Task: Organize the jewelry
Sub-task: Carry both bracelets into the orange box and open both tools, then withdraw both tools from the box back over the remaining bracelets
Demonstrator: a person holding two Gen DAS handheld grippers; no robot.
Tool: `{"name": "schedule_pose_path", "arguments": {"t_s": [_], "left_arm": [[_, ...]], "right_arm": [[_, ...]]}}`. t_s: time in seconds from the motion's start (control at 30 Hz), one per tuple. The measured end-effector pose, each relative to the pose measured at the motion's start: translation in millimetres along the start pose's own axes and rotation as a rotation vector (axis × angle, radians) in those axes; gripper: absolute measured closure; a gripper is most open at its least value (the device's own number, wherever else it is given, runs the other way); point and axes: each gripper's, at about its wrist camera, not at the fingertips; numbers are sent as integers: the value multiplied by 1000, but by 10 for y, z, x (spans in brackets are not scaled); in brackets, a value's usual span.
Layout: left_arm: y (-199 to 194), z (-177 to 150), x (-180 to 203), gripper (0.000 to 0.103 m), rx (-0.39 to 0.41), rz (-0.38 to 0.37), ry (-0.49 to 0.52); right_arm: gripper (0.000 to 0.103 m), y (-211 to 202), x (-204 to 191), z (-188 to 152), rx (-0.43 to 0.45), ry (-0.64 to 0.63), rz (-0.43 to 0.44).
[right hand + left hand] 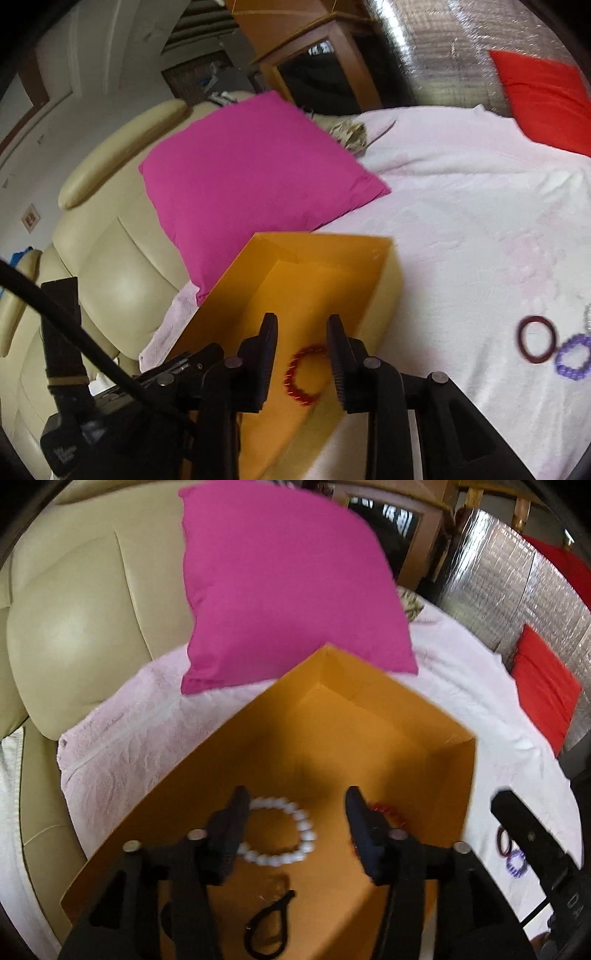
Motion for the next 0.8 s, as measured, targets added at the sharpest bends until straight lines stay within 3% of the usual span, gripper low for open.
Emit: {"name": "schedule_pose_path", "arguments": {"t_s": [0.07,0.1,0.17,0.33,0.53,0.7,0.8], "left_arm": [[-165,19,140,41,63,-4,20],[-216,25,197,31,85,-12,31],[-379,13,415,25,141,-75,63],[-559,-50,1045,24,132,-259,188],[-598,-33,1581,24,127,-208,280],[-477,-34,1922,24,123,-183,296],[-371,-149,2193,24,138,-174,360]], "right_arm": [[73,-216,125,15,42,4,-17],[73,-315,190,25,57,9,-24],[73,-595,404,34,99,25,-53],[73,-1396,1071,43,217,116,-156],[70,-2204,1847,13,393,270,-260],[70,-2393,2350,113,389,363,-317],[70,-2482,2535,176,391,388,-328]]}}
Point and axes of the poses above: each gripper's, at about its wrist camera, not at the fingertips, and y roughly the way its jaws point, x to its right, z to its top, and after that the axes turned 15 degrees about y, right-handed
